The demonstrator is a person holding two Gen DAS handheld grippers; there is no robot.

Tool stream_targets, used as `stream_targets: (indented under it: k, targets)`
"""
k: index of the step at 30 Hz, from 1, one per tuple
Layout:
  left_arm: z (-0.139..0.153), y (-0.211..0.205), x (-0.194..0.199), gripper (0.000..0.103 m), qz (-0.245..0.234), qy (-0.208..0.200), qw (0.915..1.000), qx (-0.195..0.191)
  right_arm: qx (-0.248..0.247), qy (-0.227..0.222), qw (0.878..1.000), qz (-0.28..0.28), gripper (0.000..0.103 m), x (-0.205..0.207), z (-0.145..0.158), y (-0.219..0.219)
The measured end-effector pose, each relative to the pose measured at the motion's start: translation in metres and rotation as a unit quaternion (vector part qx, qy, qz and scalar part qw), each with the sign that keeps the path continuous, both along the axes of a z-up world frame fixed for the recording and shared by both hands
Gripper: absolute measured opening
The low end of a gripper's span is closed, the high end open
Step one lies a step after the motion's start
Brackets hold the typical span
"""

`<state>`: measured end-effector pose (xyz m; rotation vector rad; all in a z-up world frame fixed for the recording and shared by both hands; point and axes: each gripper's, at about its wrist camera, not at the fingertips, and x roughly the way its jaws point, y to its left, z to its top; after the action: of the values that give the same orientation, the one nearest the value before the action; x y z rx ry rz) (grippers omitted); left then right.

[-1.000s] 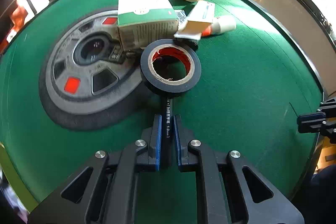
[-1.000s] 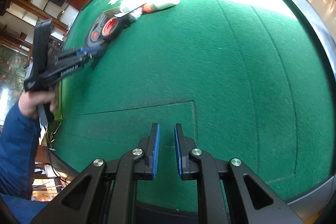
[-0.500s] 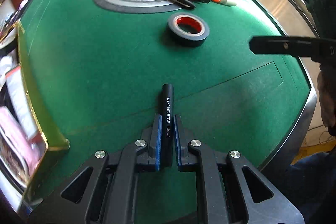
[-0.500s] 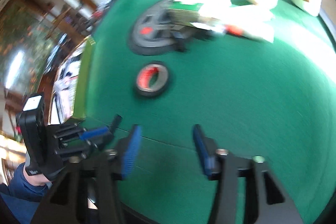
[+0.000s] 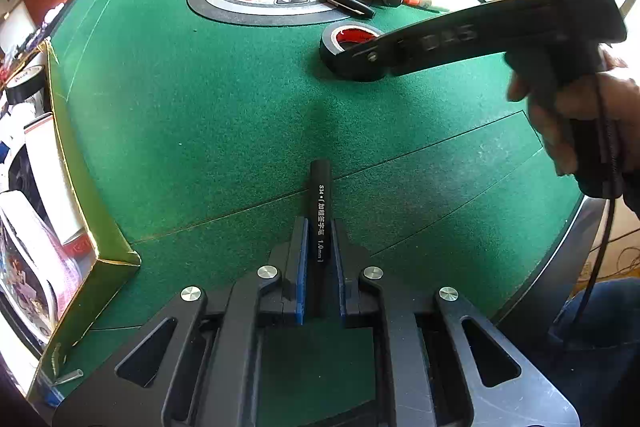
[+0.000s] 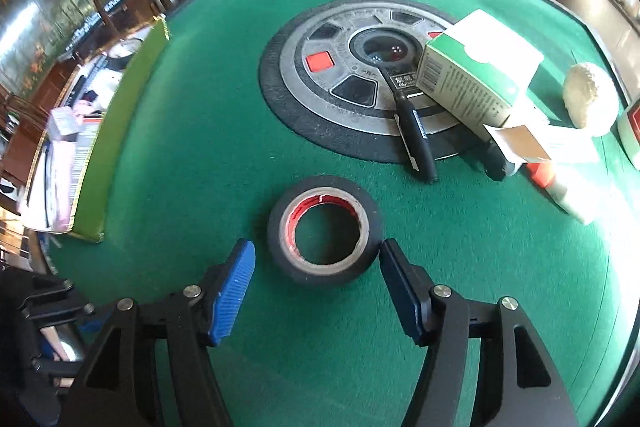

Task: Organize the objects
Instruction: 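Grasp the black red-lined tape roll by its rim with the right tool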

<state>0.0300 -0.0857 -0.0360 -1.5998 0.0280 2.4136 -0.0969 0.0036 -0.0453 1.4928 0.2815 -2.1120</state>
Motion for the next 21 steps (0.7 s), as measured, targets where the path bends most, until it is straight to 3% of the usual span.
stream_targets:
  k: [2,12,21]
  targets:
    - [-0.001,0.001,0.0,0.01,0.001,0.005,1.0,-0.002,0.003,0.021,1.0,0.005,0.063,0.001,0.001,-0.001]
    - [-0.002,0.007,0.0,0.01,-0.002,0.019,0.9995,-0.025,-0.036,0.007,0.999,-0.038,0.061,0.028,0.01,0.028]
    - [-0.001,-0.003,-0.002,0.01,0.037,0.022,0.9988,0.024,-0.047,-0.004,0.998,-0.045,0.062,0.058,0.011,0.037]
